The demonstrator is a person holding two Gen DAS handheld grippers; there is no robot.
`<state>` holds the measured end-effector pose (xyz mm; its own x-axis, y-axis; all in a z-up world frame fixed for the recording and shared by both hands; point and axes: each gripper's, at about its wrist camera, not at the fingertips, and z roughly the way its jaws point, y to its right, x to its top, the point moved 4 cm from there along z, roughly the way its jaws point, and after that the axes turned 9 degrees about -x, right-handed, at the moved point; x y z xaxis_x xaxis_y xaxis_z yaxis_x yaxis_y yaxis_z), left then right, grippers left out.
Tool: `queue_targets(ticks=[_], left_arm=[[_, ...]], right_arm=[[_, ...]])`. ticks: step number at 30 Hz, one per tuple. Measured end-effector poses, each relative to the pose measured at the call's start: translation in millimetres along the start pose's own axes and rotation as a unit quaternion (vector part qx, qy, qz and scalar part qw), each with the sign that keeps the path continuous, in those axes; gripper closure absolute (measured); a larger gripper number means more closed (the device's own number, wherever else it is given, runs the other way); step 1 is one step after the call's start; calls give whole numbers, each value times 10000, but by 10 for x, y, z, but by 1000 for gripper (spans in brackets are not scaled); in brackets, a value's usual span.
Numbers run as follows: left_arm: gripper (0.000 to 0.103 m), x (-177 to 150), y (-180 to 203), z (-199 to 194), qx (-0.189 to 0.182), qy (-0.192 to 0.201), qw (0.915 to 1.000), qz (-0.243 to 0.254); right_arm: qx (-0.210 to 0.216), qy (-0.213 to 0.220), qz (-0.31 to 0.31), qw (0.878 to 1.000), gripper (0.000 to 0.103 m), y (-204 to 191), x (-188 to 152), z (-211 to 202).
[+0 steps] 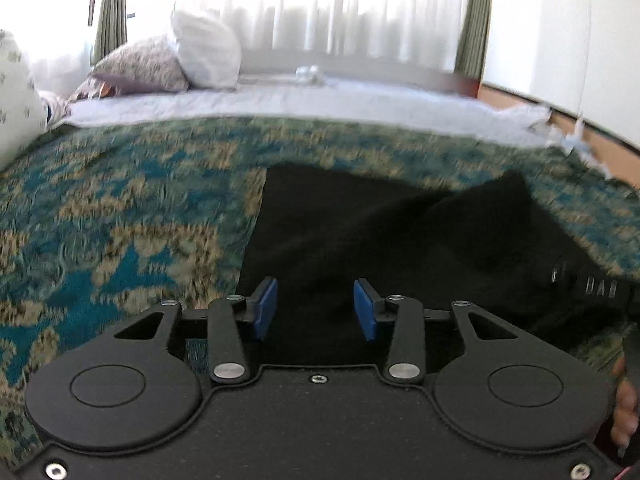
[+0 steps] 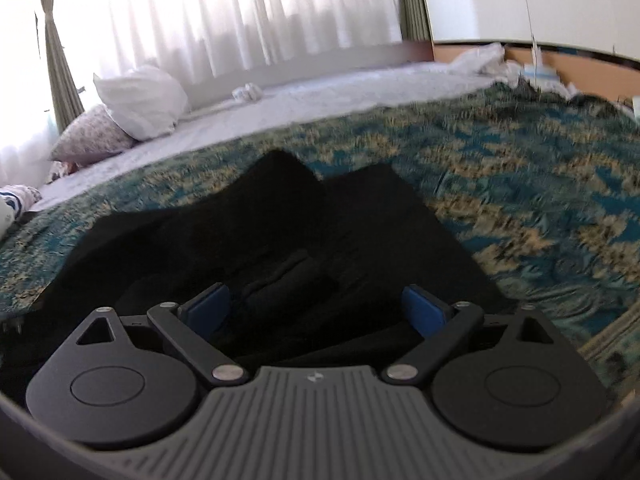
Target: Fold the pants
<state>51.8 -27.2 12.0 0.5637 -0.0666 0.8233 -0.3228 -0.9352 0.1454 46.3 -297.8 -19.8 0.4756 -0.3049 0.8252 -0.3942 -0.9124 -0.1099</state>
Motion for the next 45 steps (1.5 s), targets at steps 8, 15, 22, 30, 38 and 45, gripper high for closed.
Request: queue_targets(ticks=[8, 15, 22, 30, 38, 45], left_arm=[[64, -53, 142, 93, -208, 25, 9997, 119], [64, -7, 377, 16, -460, 69, 9982, 383], [64, -123, 368, 82, -328, -34, 9982, 502], [59, -126, 128, 96, 56, -52, 9992, 402], [56, -136, 3, 119, -104, -47, 9999, -1], [56, -139, 17, 125, -71, -42, 10000, -12]], right_arm=[[-29, 87, 76, 9999, 55, 23, 65, -36], [-326, 752, 93, 9966, 84, 243, 216, -342], [22, 424, 365, 9984, 31, 365, -14, -331], [295, 150, 586, 9977, 30, 278, -104, -363], [-398, 67, 879, 9953, 26, 439, 21, -93], [-397, -18, 669, 9970, 33, 358, 76, 58]])
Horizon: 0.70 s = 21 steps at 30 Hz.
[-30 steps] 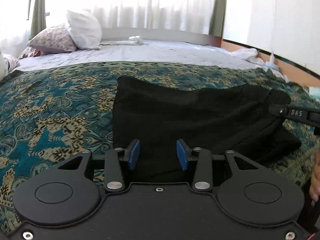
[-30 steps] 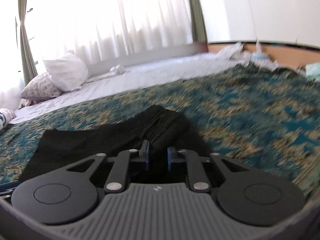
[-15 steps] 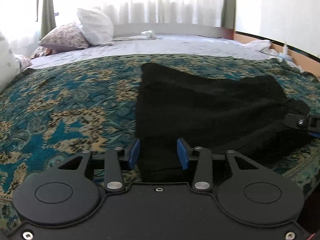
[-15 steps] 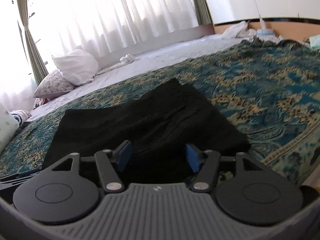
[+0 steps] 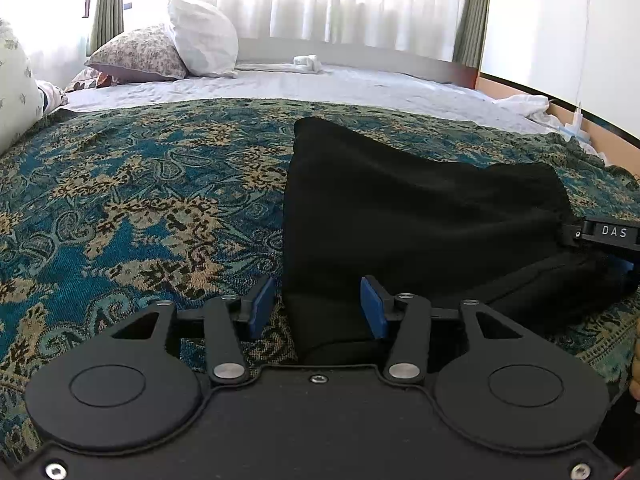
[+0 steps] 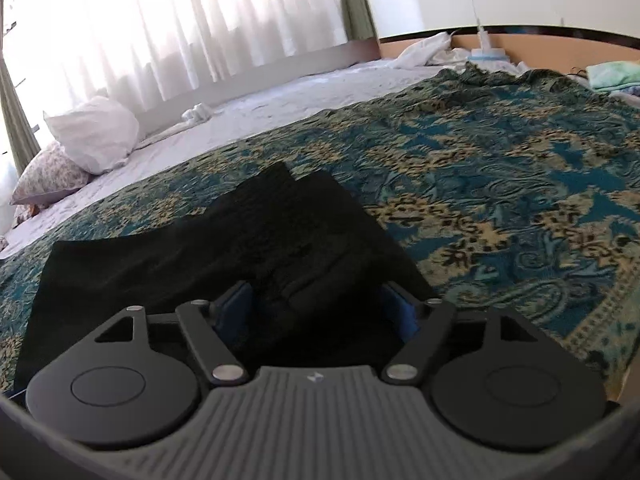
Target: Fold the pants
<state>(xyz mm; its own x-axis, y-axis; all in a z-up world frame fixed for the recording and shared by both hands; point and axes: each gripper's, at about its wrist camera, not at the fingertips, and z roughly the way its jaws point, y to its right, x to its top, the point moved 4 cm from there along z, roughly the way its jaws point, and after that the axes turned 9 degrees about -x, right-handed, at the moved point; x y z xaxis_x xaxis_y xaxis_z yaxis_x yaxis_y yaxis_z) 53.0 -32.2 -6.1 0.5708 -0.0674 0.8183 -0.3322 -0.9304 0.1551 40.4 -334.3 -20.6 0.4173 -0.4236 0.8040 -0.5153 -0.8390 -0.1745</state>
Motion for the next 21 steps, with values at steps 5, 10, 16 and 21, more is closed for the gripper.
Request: queue_targets(ticks=[5, 10, 16, 21], left_arm=[[56, 42, 26, -18, 3, -54, 10000, -27], [56, 68, 98, 28, 77, -179, 9998, 96], [56, 59, 98, 40, 15, -215, 9998, 58], [56, 60, 89, 39, -31, -220, 9997, 66]], right_arm=[[281, 144, 206, 9993, 78, 84, 54, -163], [-236, 770, -648, 9946, 81, -2, -9, -332], [-343, 623, -436, 9965, 77, 115, -77, -241], [-521, 822, -561, 9937, 77, 95, -122, -272]])
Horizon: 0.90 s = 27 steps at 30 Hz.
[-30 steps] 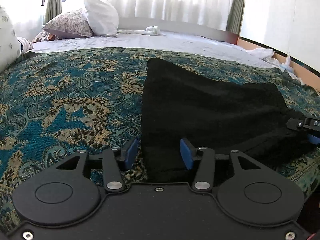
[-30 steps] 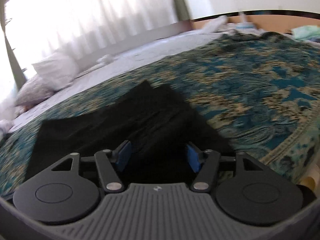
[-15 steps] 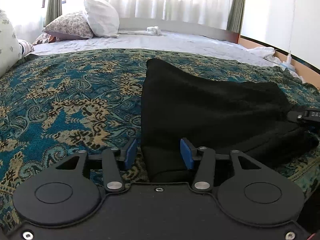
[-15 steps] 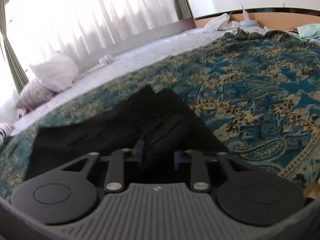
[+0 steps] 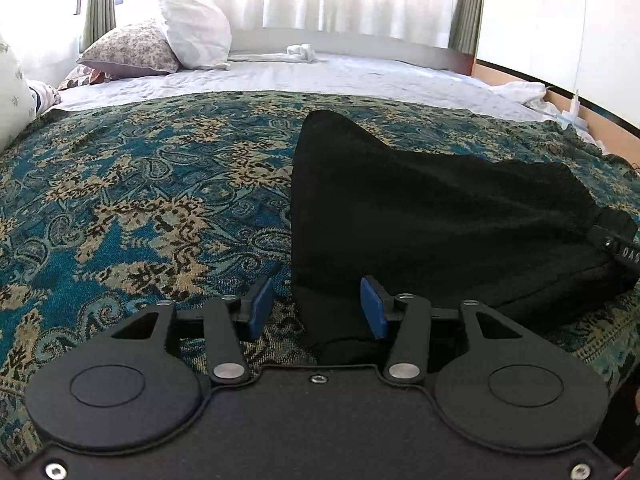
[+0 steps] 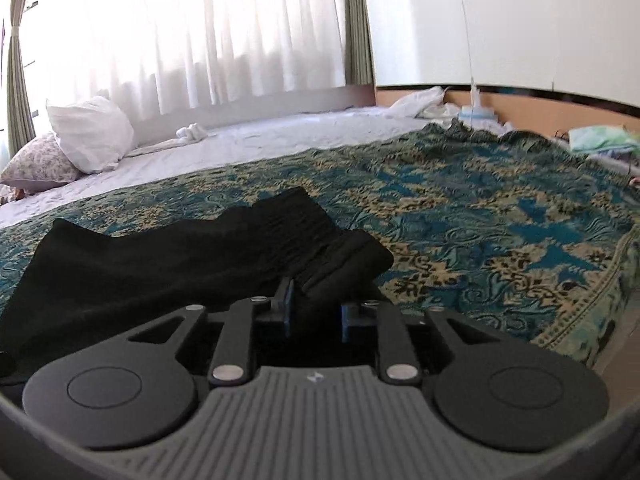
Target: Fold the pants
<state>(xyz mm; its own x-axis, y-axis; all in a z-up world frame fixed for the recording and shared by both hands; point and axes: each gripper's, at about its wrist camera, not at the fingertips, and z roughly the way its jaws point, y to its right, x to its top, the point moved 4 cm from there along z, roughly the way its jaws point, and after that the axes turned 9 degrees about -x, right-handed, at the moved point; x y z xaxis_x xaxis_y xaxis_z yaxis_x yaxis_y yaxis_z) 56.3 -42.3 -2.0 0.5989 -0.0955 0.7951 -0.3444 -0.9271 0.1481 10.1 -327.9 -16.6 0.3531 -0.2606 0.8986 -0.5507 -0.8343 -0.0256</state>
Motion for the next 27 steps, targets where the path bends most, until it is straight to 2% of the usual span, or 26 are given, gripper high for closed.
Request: queue_targets(ticks=[4, 6, 9, 13, 16, 18, 20, 21, 22, 23, 25, 27], left_arm=[[56, 3, 1, -5, -19, -2, 10000, 14], [56, 16, 3, -28, -8, -19, 10000, 16], [51, 85, -5, -114, -143, -53, 9999, 8], [42, 347, -52, -266, -357, 269, 9989, 162], [40, 600, -98, -222, -473, 398, 9978, 235], [43, 757, -117, -124, -529, 461, 9972, 277], [61, 888, -134, 9, -612, 487, 9965, 281], [78, 944, -137, 90, -690, 437, 9963, 248], [85, 1006, -135, 192, -777, 360, 9962, 170], [85, 1054, -134, 289, -864, 308, 9957, 109], [84, 1129, -111, 454, -951, 337, 9948, 121], [84, 1163, -79, 625, -859, 328, 9956, 205]], right_arm=[[-89, 80, -233, 9997, 71, -31, 10, 1], [-172, 189, -304, 9992, 52, -10, 38, -46], [-355, 277, -229, 9987, 31, 102, 101, -102], [-715, 753, -290, 9942, 19, 170, 285, -240], [-704, 1068, -450, 9908, 11, 95, 481, -284], [-480, 1133, -393, 9916, 11, 39, 605, -267], [-62, 1002, -484, 9938, 11, -76, 717, -176], [130, 916, -596, 9939, 15, -142, 753, -120], [373, 762, -742, 9936, 20, -227, 801, -27], [490, 634, -831, 9933, 23, -293, 830, 53], [599, 345, -985, 9927, 39, -417, 890, 267], [605, 148, -1102, 9920, 51, -506, 908, 484]])
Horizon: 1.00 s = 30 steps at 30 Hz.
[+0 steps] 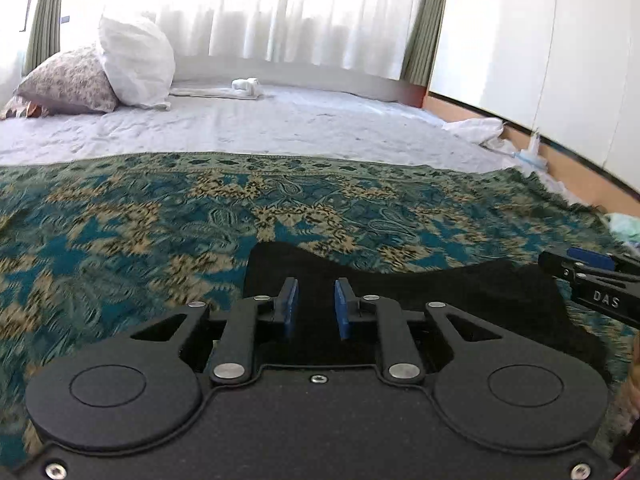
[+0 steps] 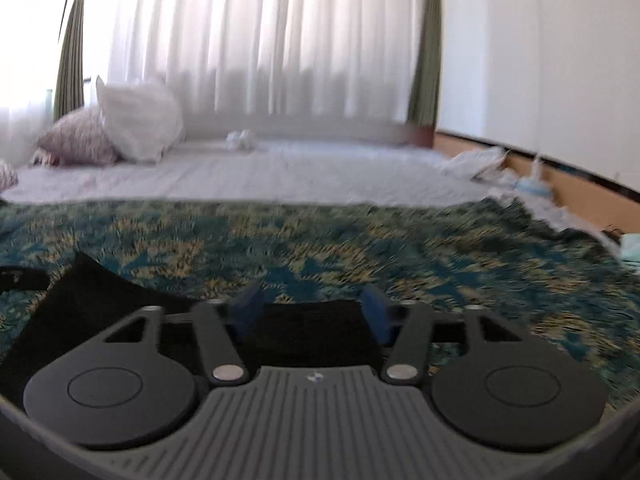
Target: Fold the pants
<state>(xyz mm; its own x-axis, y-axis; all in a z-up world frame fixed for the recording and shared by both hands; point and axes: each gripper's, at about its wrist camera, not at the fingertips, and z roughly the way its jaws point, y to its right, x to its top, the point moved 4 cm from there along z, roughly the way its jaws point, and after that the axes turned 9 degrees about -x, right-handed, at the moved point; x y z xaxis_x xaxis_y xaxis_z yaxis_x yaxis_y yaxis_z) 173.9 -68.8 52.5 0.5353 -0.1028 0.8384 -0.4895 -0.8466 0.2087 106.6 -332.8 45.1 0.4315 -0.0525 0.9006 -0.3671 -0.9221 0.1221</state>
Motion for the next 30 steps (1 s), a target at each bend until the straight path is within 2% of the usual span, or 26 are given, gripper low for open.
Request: queue_targets(ticks=[1, 3, 6, 10, 13, 23, 24, 26, 28, 30], left_arm=[[84, 4, -1, 110, 71, -42, 10000, 18], [84, -7, -20, 266, 145, -107, 9998, -1], [84, -64, -81, 450, 289, -219, 9993, -16], [88, -153, -200, 603, 387, -324, 9987, -47], [88, -181, -234, 670, 381, -332, 9987, -18], [88, -181, -280, 694, 313, -332, 9989, -119], [85, -161, -274, 658, 288, -353, 9988, -152], [66, -104, -266, 550, 133, -316, 9991, -243], [28, -25, -259, 390, 79, -106, 9996, -235], [22, 42, -274, 271, 206, 61, 9998, -39]], right_arm=[[-4, -140, -80, 9999, 59, -24, 0, 136], [-5, -366, -174, 9992, 67, -40, -84, 311], [-110, -626, -305, 9975, 70, -57, -228, 509], [-105, -663, -243, 9975, 59, 2, -381, 572], [-154, -618, -264, 9976, 56, -10, -393, 559], [-115, -677, -182, 9975, 52, 24, -395, 602], [-92, -678, -174, 9975, 49, 29, -384, 595], [113, -683, -85, 9976, 43, 77, -335, 550], [538, -650, 73, 9964, 25, 183, -269, 471], [847, -569, 105, 9947, 17, 290, -205, 407]])
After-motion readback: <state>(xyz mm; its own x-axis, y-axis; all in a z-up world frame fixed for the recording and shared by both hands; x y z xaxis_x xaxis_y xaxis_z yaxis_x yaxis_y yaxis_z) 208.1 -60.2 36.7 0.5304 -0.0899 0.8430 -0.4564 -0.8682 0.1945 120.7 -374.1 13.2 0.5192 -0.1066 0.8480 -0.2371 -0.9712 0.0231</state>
